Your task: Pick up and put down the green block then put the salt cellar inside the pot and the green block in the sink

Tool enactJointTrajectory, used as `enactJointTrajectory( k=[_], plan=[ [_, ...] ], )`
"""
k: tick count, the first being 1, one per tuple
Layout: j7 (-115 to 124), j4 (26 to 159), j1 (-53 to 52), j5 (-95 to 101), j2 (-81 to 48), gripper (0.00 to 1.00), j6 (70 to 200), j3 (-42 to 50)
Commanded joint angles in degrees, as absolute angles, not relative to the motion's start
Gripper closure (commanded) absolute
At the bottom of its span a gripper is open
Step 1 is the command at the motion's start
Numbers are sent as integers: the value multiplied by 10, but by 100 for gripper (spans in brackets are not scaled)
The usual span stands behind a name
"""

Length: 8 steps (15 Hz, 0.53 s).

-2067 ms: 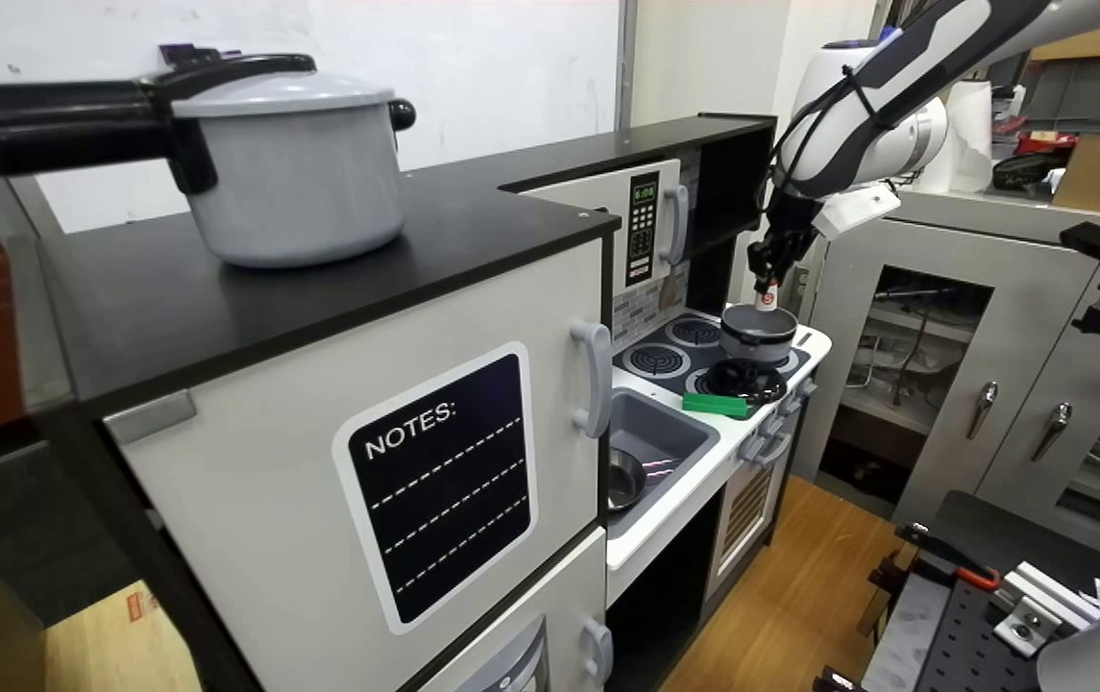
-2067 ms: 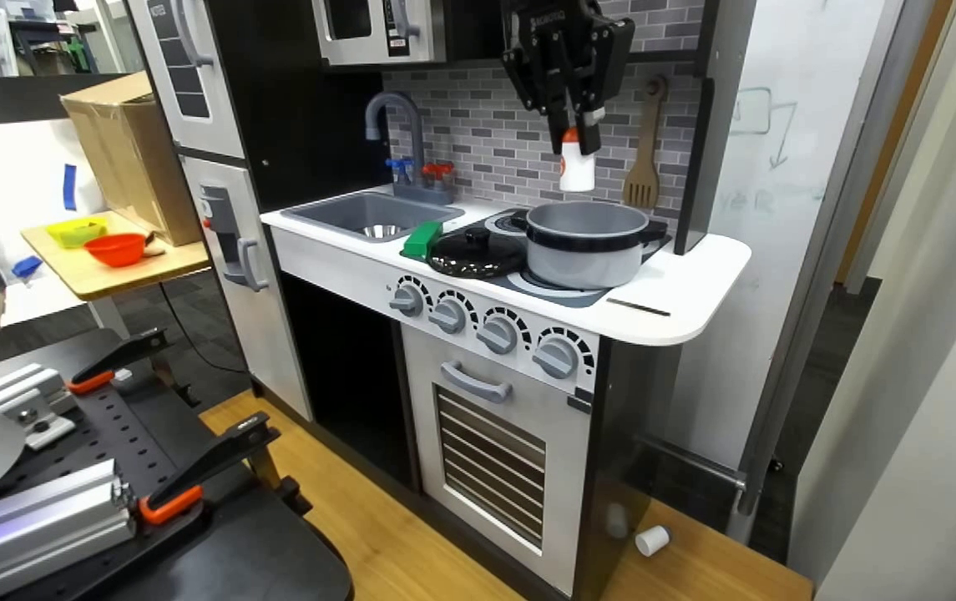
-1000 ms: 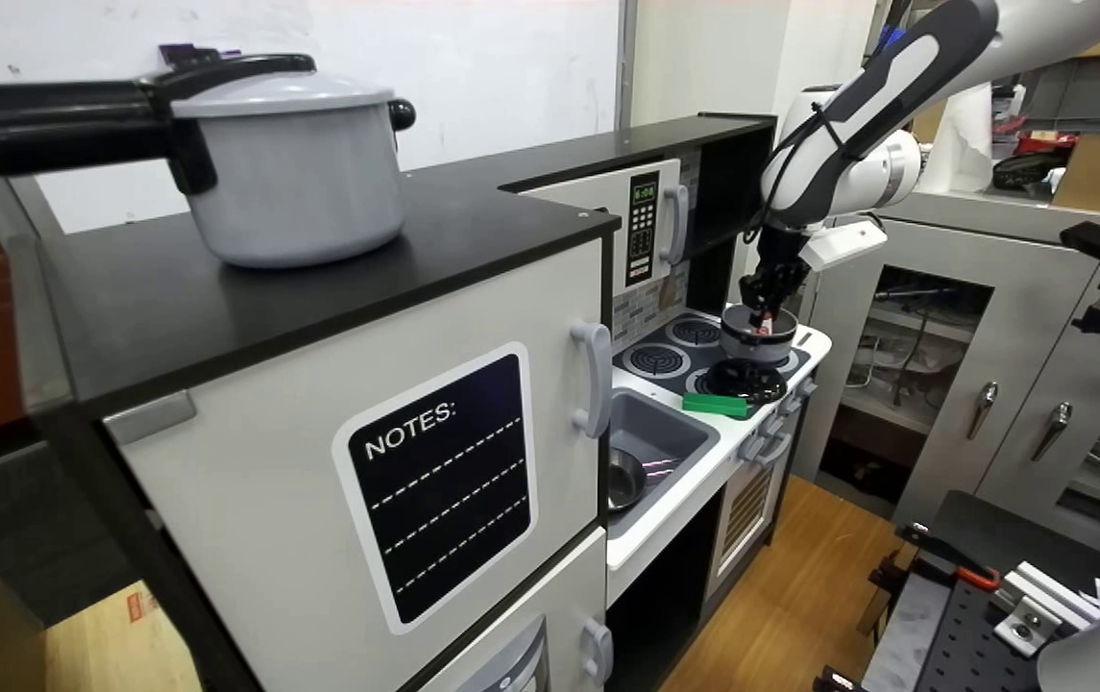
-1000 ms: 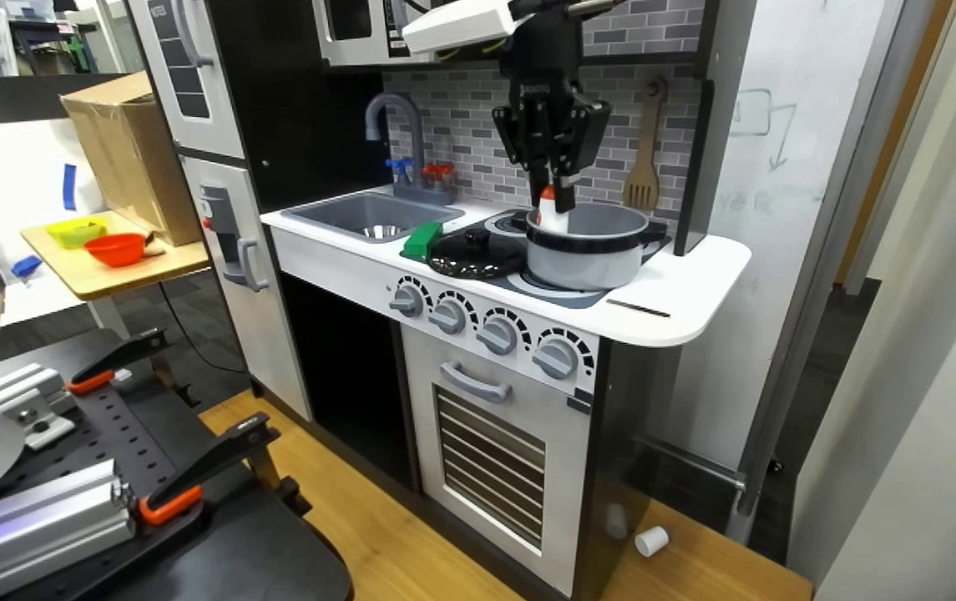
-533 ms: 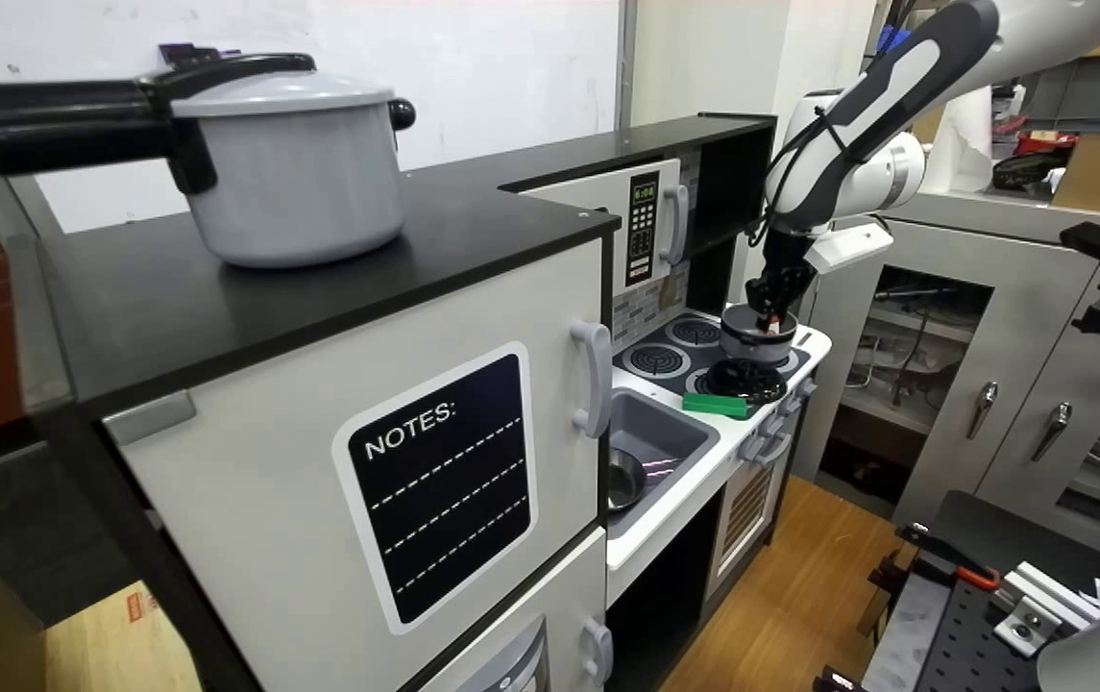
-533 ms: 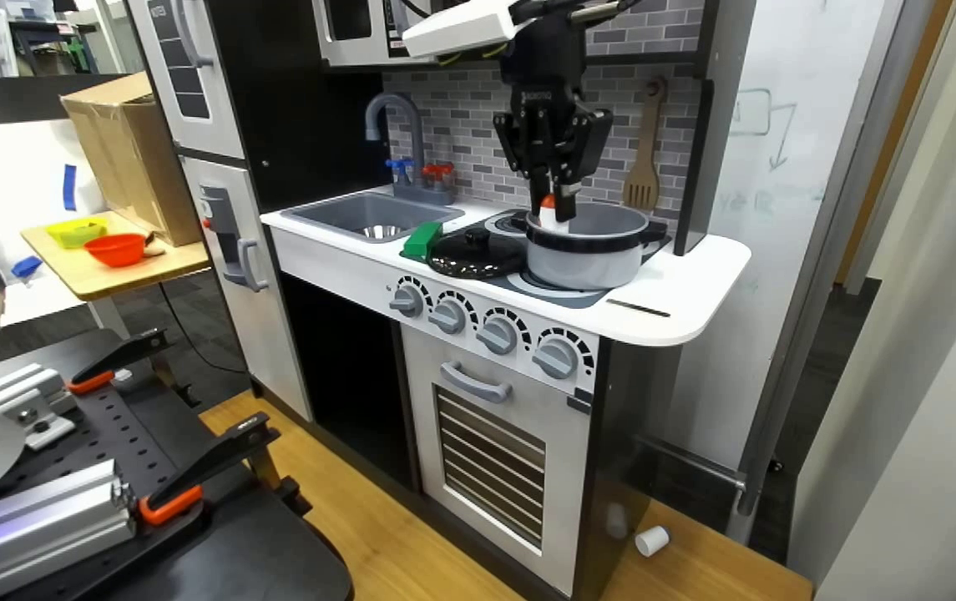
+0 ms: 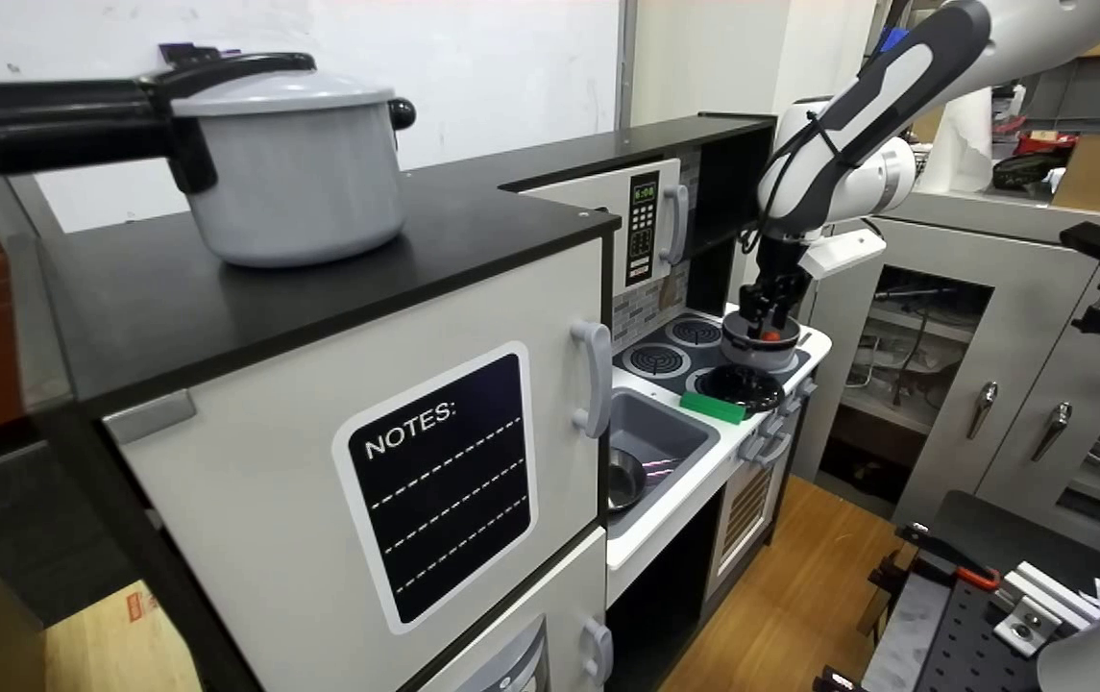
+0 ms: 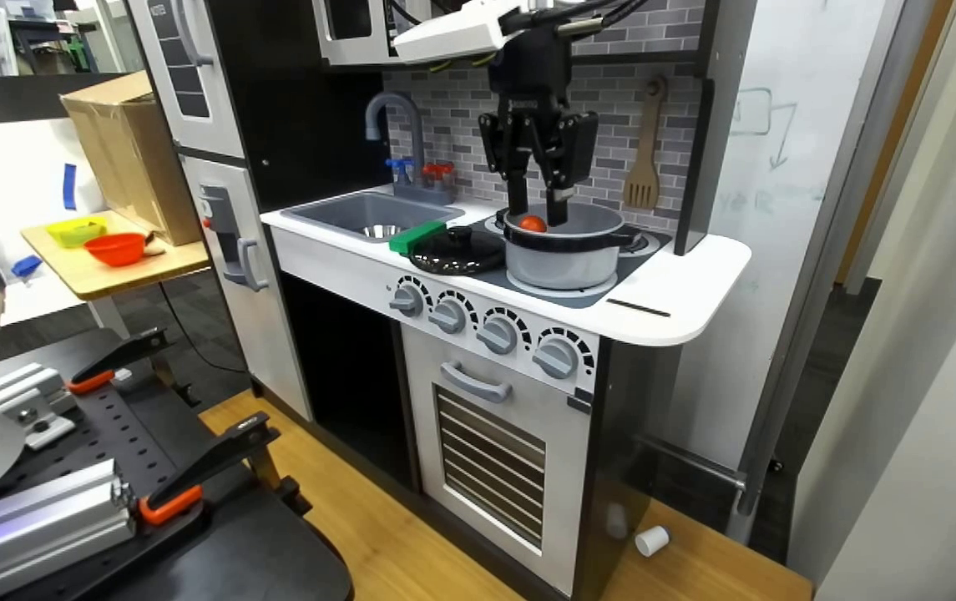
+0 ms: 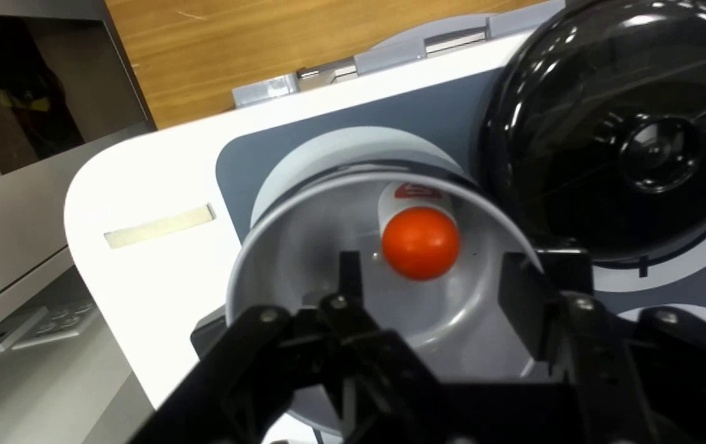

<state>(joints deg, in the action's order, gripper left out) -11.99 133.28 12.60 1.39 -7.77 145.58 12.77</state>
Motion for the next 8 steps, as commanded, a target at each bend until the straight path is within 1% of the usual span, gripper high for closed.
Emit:
enactJointTrajectory(
  k=[1,2,3,8],
  plan=[
    [-128,1331,131,11,-73,8,1441,122],
    [-127,1332,131,11,-72,2,1442,122],
    [-127,1332,131,11,-72,0,1442,122],
    [-124,1334,131,14,-68,0,1442,123]
  ],
)
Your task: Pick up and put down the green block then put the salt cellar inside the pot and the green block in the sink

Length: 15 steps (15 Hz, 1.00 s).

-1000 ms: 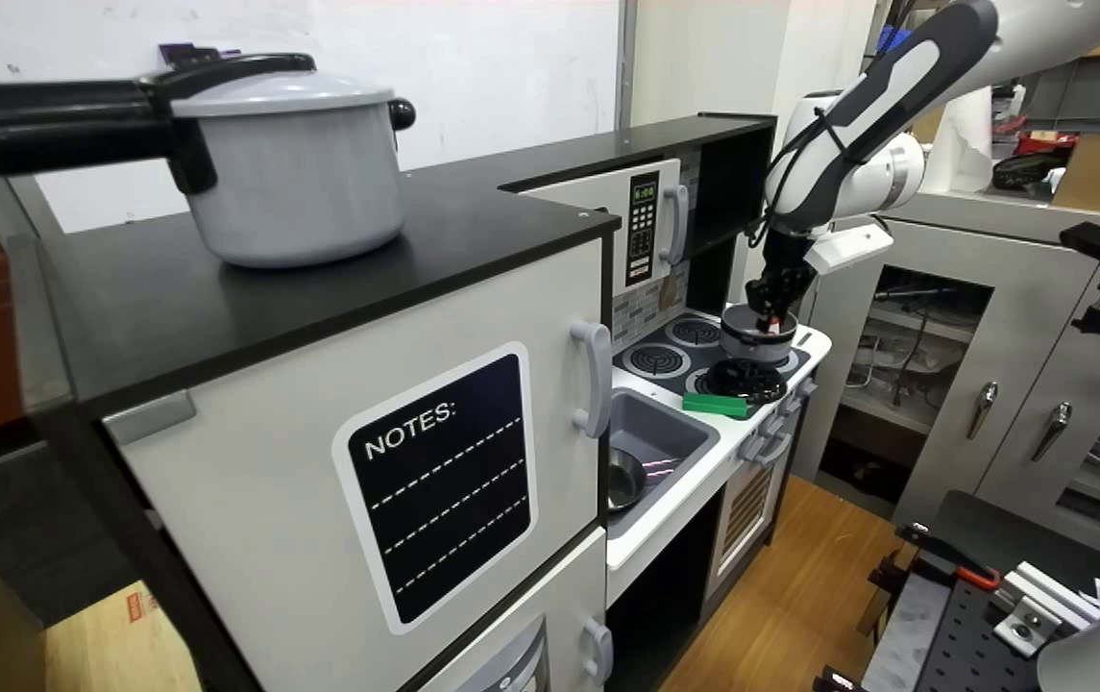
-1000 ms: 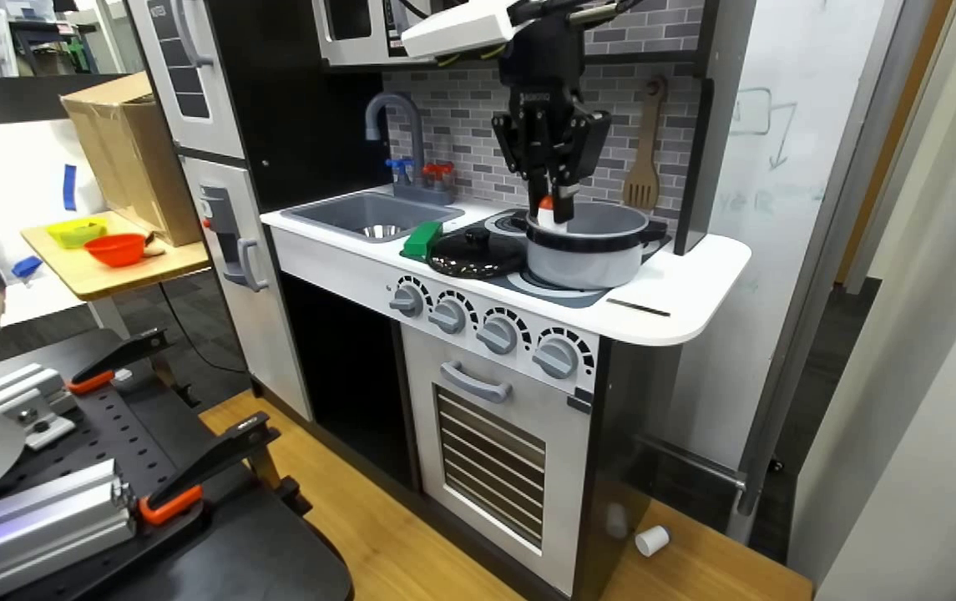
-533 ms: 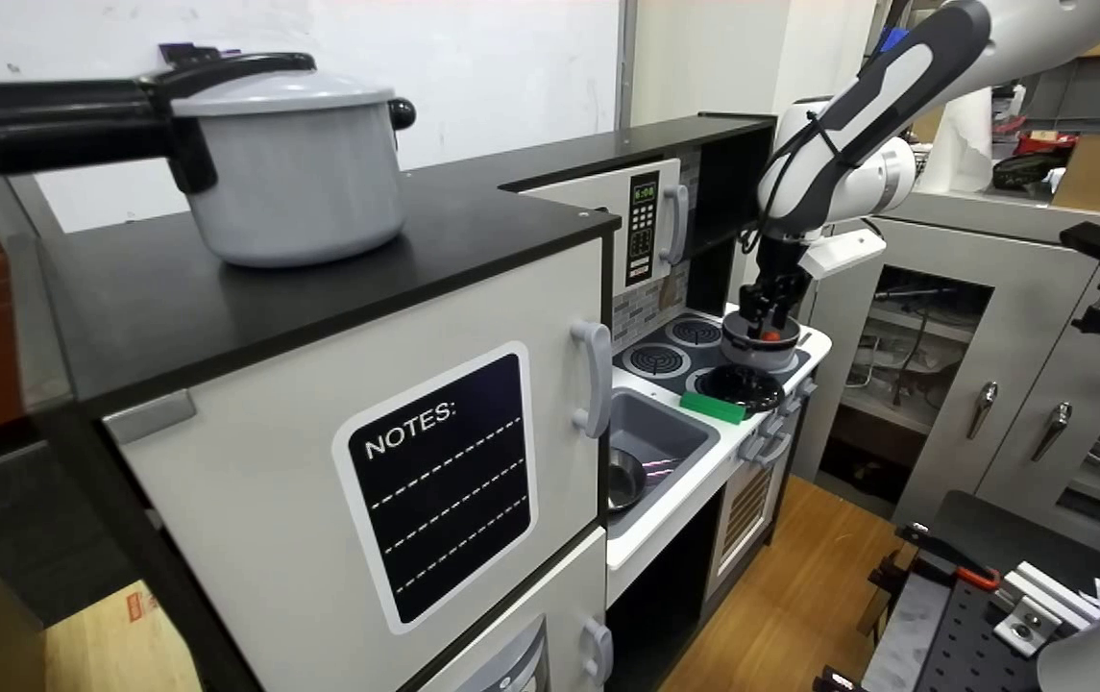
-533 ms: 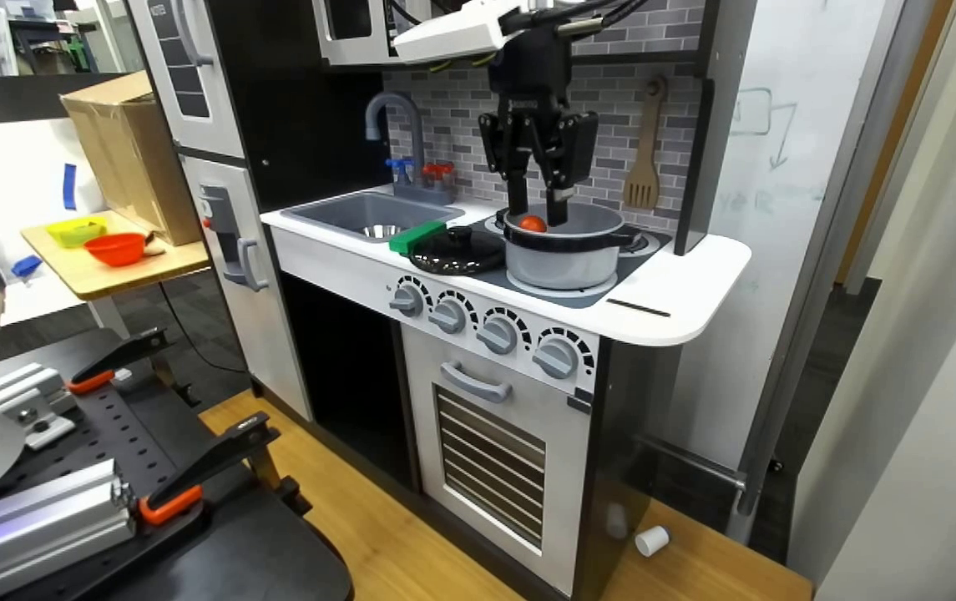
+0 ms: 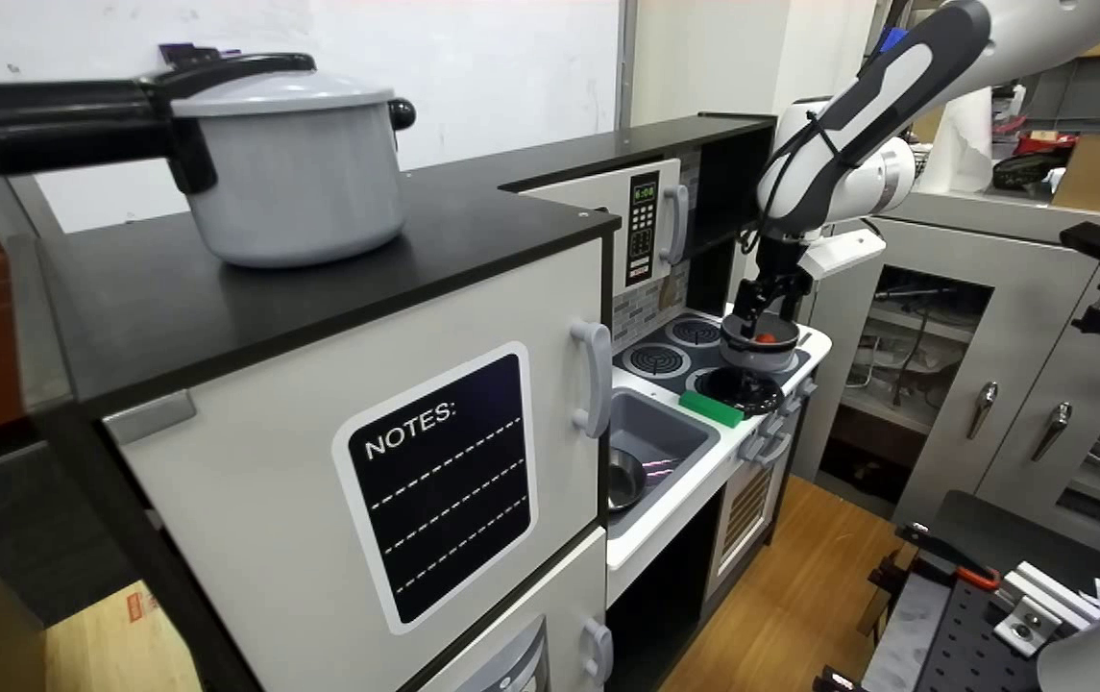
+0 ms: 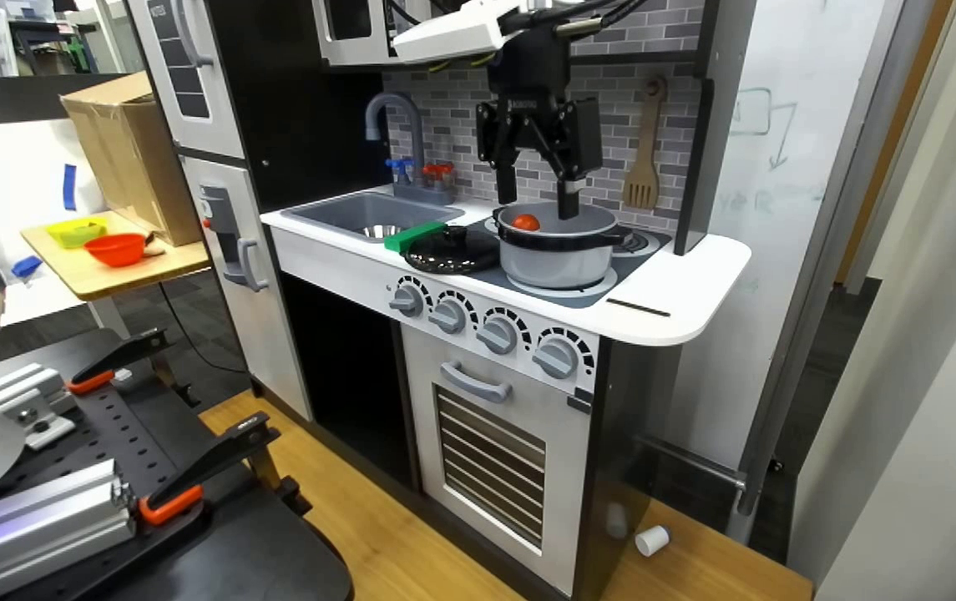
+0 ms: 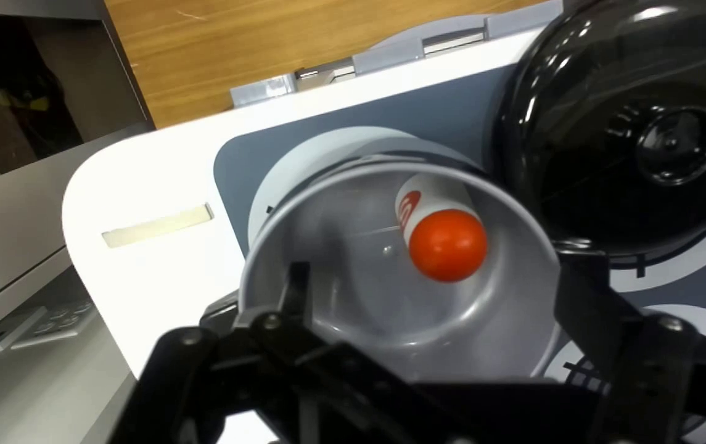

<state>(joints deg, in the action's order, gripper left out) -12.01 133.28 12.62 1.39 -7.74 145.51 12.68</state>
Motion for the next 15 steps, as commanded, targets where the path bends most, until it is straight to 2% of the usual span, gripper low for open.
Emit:
enactJointTrajectory(
  k=[1,15],
  plan=[
    [-122,1335,129,18,-65,0,1439,123],
    [-141,1397,77,-5,78,0,1305,90]
  ],
)
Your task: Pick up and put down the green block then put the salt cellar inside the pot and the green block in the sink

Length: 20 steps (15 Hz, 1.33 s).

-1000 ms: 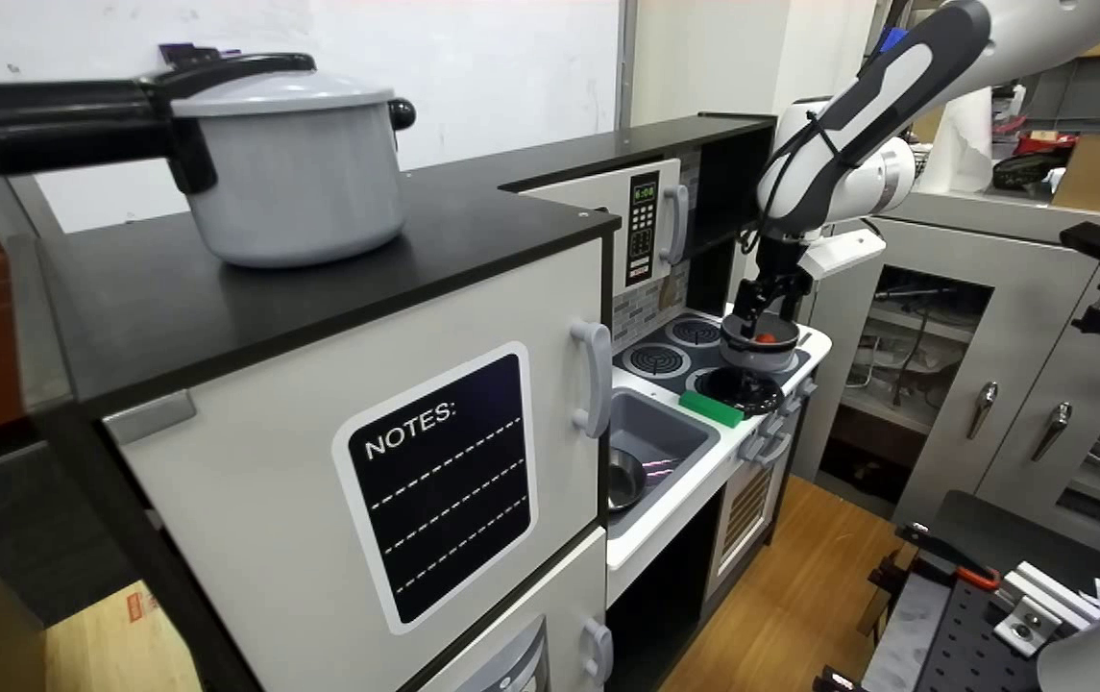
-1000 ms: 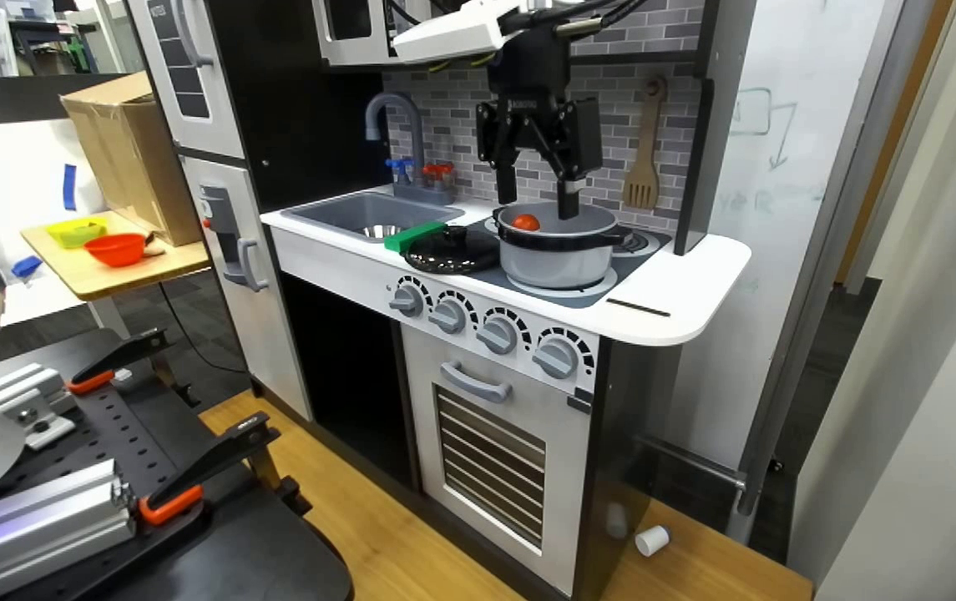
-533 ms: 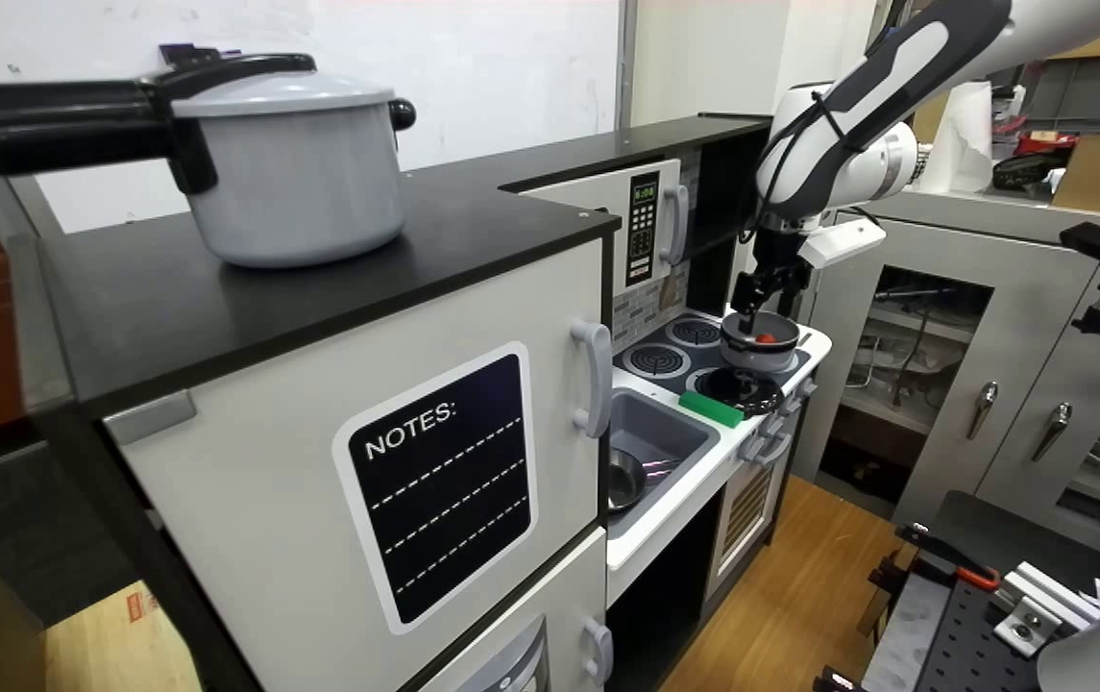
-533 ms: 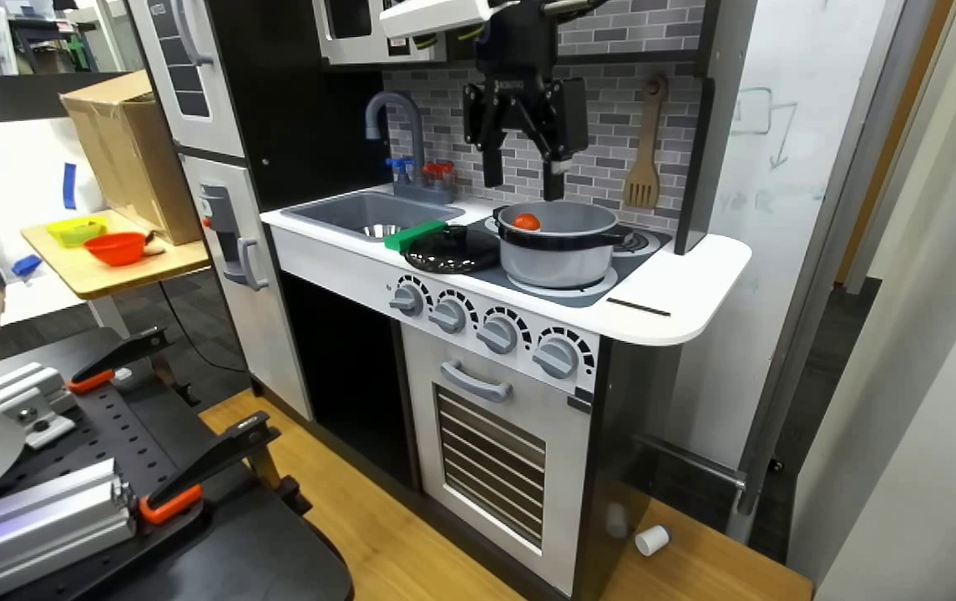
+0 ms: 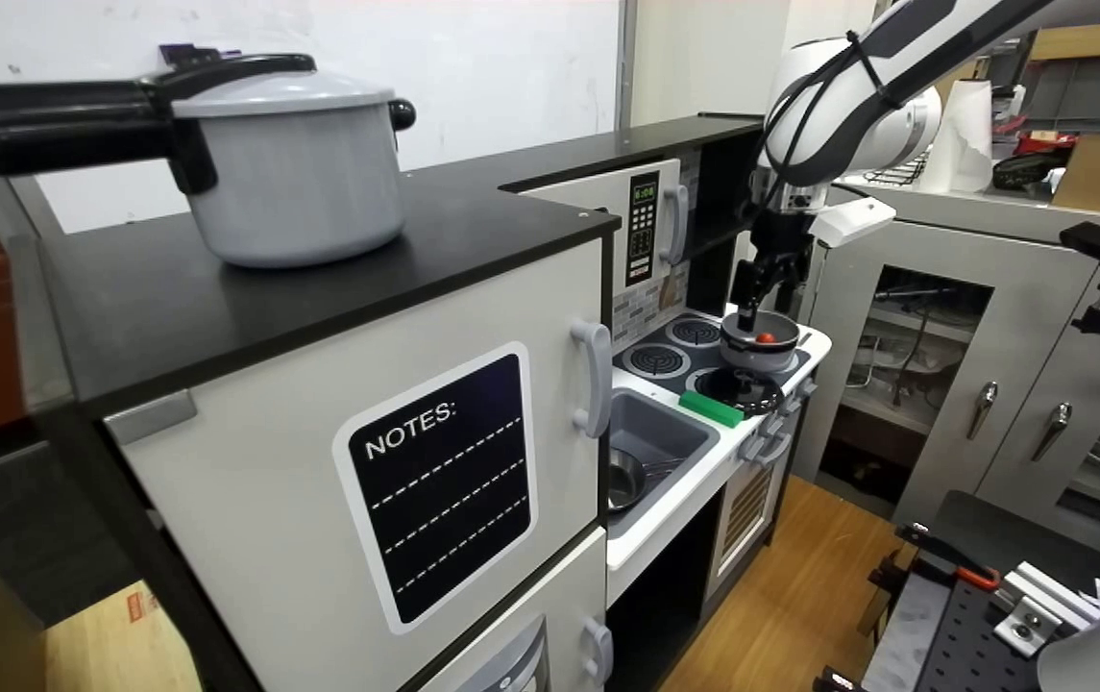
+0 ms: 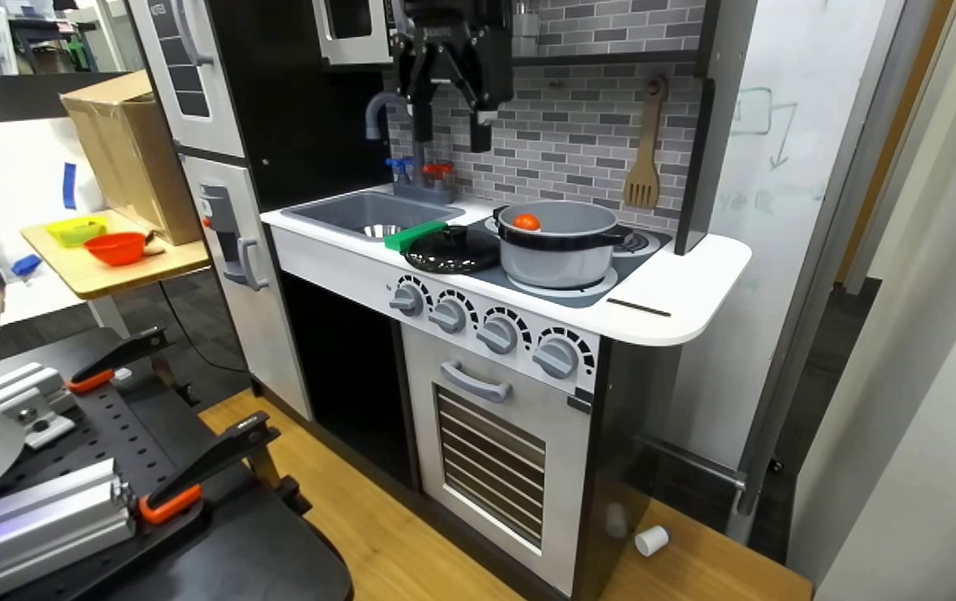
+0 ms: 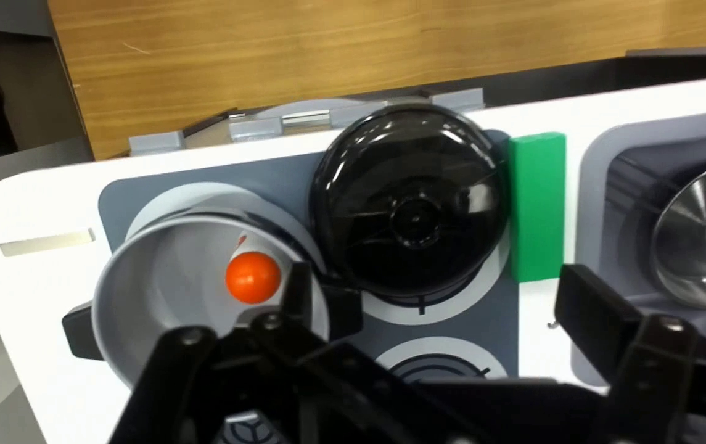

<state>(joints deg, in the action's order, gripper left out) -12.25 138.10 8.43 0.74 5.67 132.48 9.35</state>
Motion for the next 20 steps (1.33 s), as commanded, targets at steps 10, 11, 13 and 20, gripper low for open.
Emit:
enactJointTrajectory(
  k=[10,11,13,20],
  plan=[
    [-128,1403,65,-3,75,0,1302,87],
    [-128,1403,65,-3,75,0,1302,87],
    [-128,1403,65,-3,75,0,1302,87],
    [-135,1405,62,-4,74,0,1304,86]
  ],
)
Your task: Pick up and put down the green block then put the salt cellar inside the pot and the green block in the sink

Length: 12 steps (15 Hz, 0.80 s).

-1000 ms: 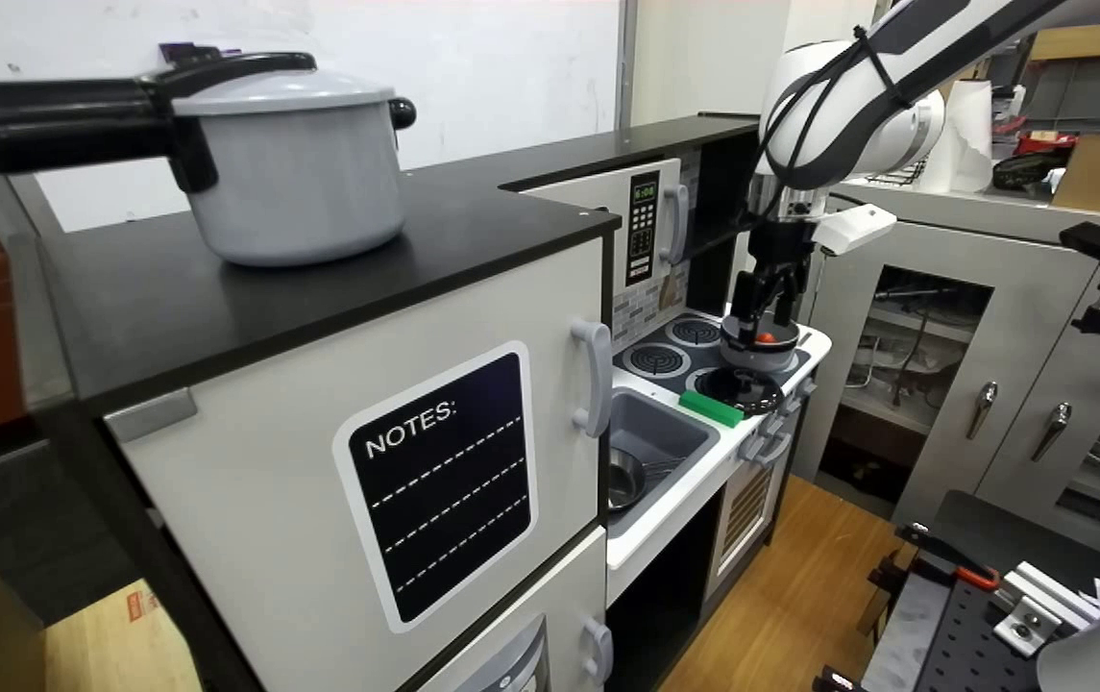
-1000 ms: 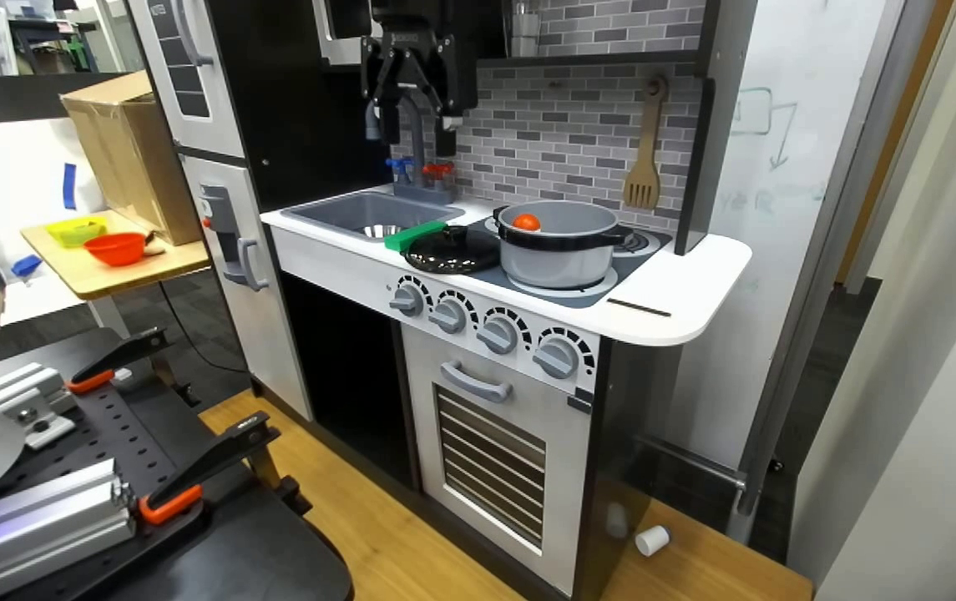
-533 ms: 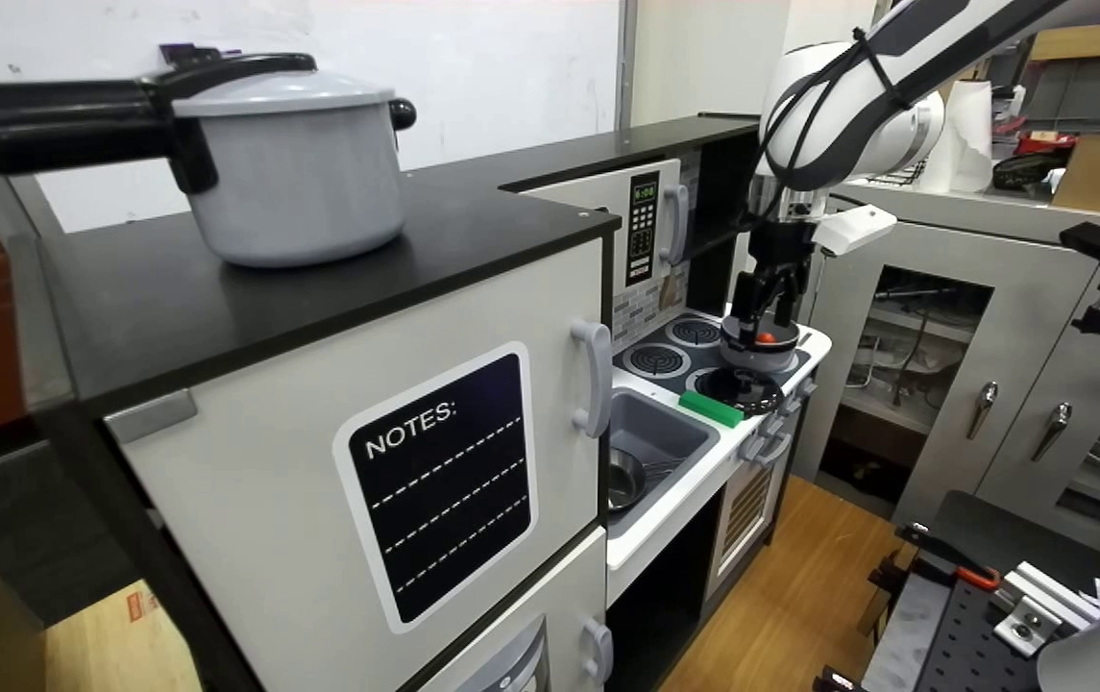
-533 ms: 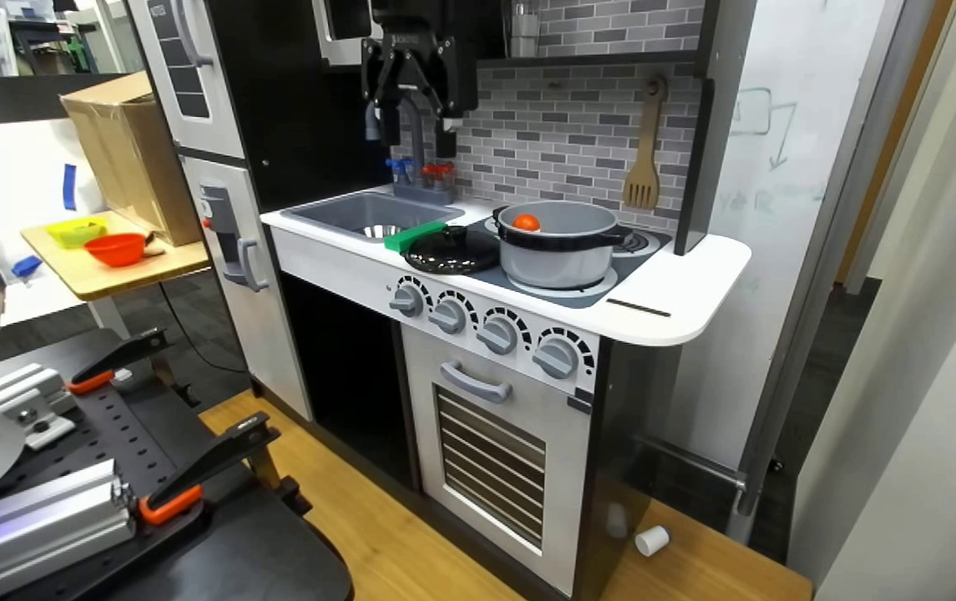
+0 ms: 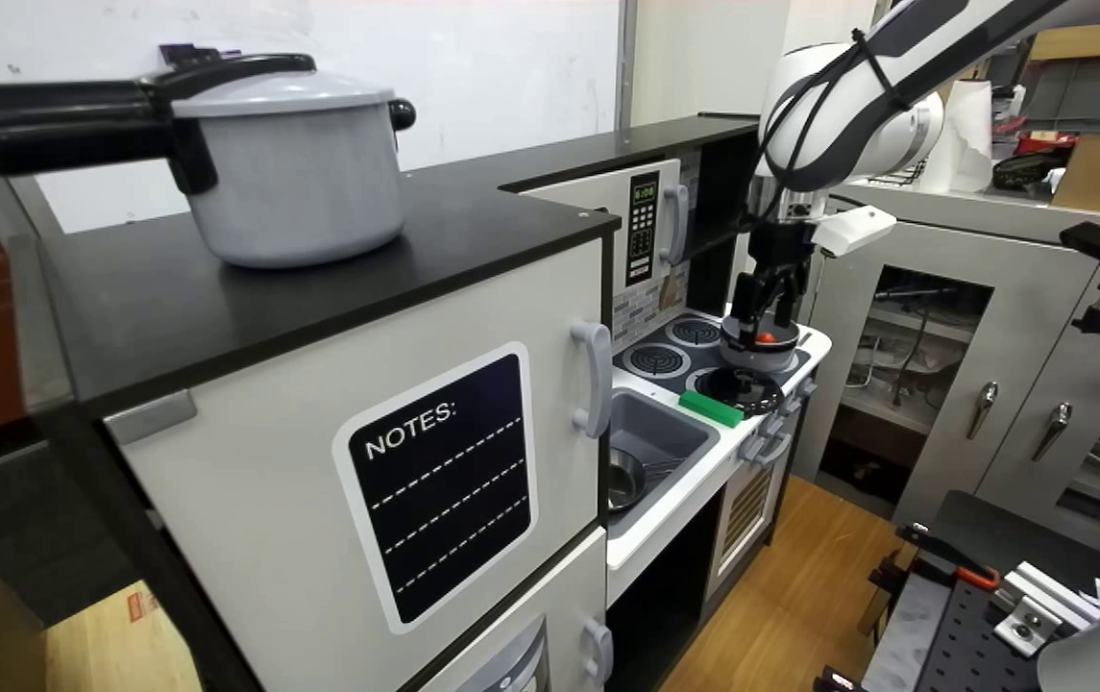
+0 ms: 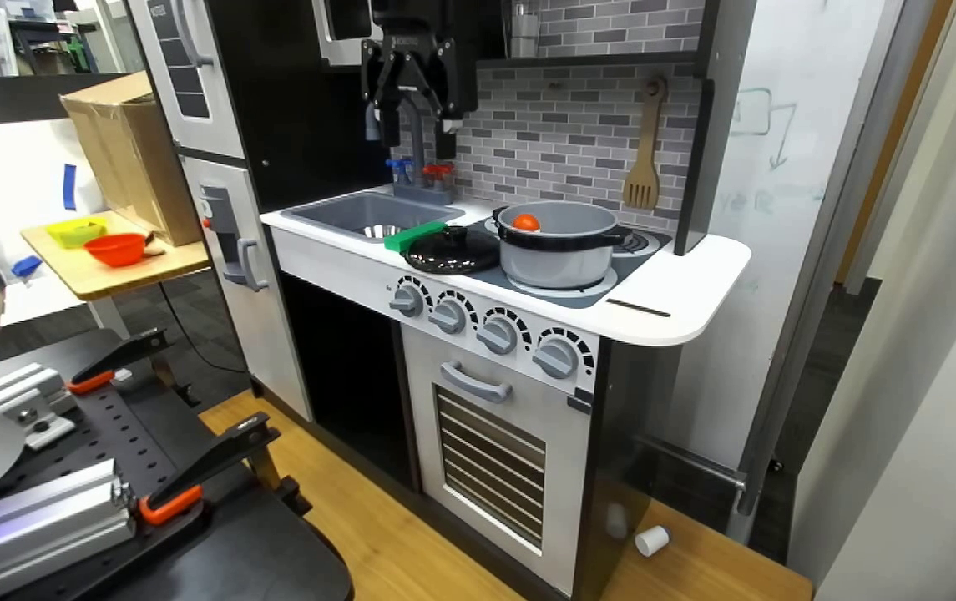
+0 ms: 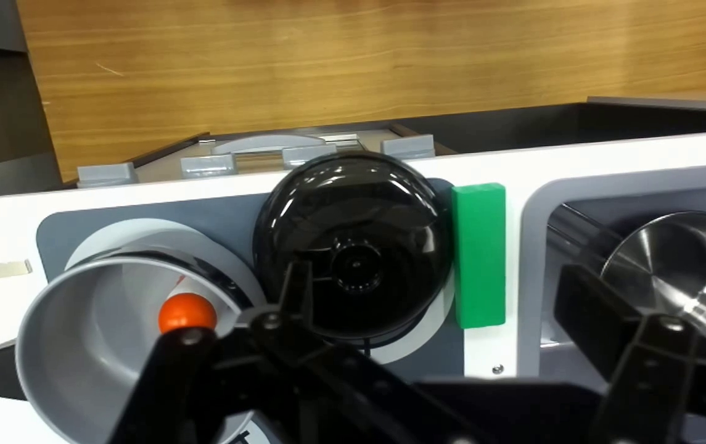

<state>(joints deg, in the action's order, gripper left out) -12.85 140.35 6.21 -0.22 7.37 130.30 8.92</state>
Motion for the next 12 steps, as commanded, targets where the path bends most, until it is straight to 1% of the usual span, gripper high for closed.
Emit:
enactJointTrajectory(
  k=[1,9,12],
  plan=[
    [-147,1406,59,-12,74,0,1301,86],
    [-231,1412,33,-4,59,0,1308,71],
    [-274,1401,28,5,35,0,1317,67]
  ],
)
